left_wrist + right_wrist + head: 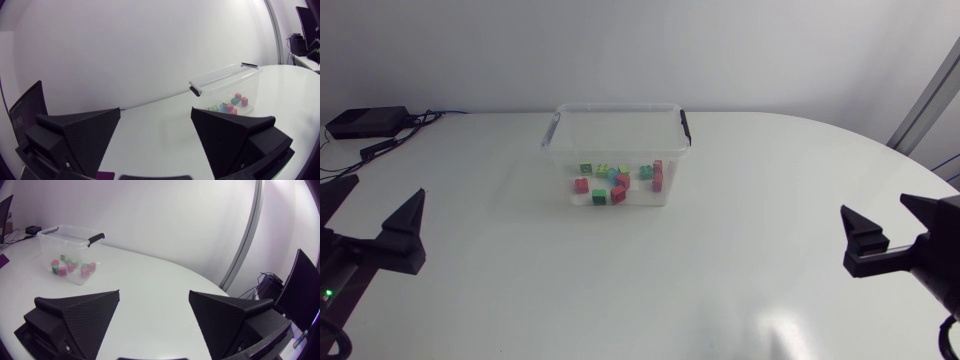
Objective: Place the duplo bricks in the container
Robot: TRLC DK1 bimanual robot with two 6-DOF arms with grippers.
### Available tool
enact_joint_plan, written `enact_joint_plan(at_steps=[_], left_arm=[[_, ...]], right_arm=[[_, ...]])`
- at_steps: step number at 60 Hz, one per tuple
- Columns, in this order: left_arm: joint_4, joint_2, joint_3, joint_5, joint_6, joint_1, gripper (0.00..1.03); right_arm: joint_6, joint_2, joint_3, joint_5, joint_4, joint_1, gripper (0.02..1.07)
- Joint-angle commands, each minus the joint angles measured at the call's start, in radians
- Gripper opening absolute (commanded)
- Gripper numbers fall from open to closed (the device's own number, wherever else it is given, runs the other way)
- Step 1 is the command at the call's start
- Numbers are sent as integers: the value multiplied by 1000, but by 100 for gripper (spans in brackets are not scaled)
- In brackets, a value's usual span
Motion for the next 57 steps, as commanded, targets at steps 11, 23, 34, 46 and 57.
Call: enact_joint_plan(at_steps=[11, 23, 34, 46, 57], left_arm=[[46, -89, -107, 22, -137, 9, 99], [78, -164, -182, 35, -227, 9, 99], [105, -227, -246, 46, -304, 10, 99], [111, -242, -261, 49, -322, 10, 99], [111, -242, -261, 49, -322, 10, 99]], right_arm=[[106, -114, -143, -11, 90, 4, 102], [177, -208, -251, -23, 161, 9, 102], [238, -288, -344, -34, 222, 12, 102], [252, -306, -365, -36, 236, 13, 102], [252, -306, -365, -36, 236, 13, 102]])
